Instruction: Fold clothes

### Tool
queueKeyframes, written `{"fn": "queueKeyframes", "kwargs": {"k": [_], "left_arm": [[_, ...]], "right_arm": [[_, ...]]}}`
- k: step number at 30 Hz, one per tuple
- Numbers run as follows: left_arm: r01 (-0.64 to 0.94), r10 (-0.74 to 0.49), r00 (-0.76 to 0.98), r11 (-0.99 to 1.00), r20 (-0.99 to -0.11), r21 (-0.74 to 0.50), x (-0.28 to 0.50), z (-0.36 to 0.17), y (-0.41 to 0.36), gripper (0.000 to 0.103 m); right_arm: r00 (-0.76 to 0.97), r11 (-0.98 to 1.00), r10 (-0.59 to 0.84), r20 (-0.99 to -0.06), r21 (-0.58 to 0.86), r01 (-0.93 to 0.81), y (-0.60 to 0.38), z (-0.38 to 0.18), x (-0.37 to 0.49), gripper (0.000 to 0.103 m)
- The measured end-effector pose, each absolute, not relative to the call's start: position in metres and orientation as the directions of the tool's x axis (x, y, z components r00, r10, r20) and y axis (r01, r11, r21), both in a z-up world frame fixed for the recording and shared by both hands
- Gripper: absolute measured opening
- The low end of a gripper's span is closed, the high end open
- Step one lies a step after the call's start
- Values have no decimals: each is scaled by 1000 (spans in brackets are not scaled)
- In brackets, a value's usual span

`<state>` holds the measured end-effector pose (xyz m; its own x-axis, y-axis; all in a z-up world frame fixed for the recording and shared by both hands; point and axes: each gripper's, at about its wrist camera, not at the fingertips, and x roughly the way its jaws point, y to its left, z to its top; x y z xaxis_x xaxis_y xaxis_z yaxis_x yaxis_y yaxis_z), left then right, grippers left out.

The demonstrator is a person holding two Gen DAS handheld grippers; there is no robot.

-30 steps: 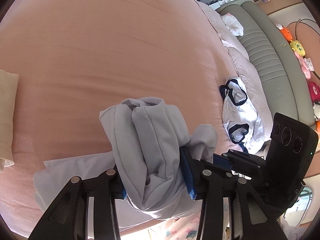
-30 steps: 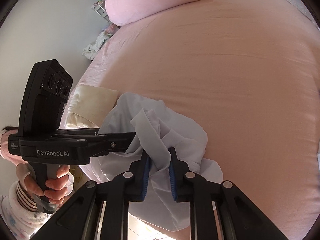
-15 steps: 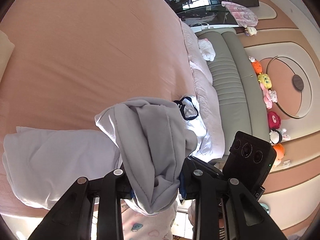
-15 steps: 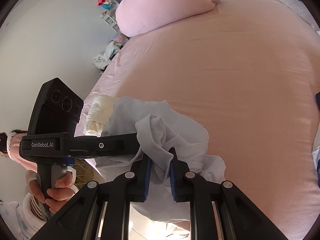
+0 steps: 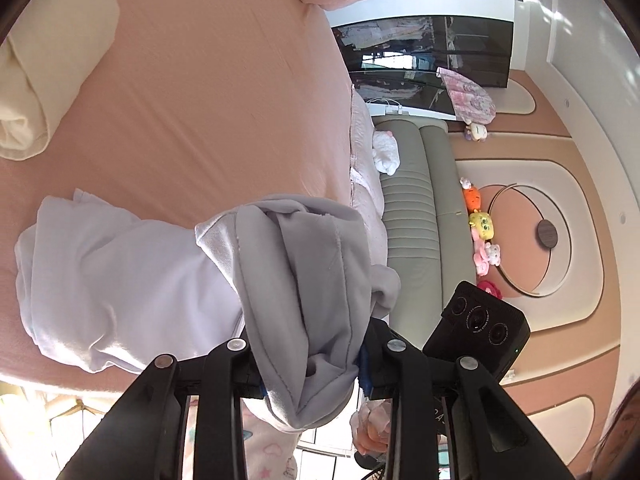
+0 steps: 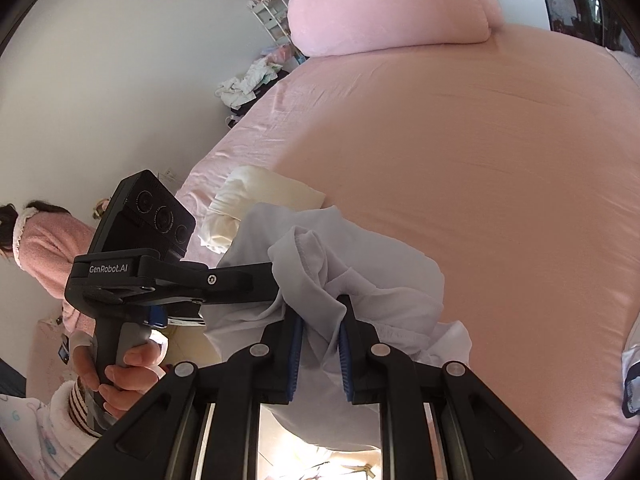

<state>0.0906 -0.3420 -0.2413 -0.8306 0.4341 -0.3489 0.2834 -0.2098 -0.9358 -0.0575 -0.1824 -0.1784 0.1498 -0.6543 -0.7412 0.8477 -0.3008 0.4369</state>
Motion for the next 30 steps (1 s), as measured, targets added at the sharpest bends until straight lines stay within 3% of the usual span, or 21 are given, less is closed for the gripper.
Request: {"fn": "queueKeyframes", "kwargs": {"k": [9,17,30], "left_arm": [[294,392,-849,-204,-353,-934,112,-247,-353,27],[370,378,-830,-179,-411,-912,124,-282,-359,28],[443,382,-799,-150,-465,-884,138,-328,-374,28]], "right_arm": [[177,-254,-619,-765,408,877,-211,-183,-35,16],[189,-229,-509,-840,344,910,-238,-211,-20,16],[283,-258,-455,-844,429,866,-263,-255,-23,16]]}}
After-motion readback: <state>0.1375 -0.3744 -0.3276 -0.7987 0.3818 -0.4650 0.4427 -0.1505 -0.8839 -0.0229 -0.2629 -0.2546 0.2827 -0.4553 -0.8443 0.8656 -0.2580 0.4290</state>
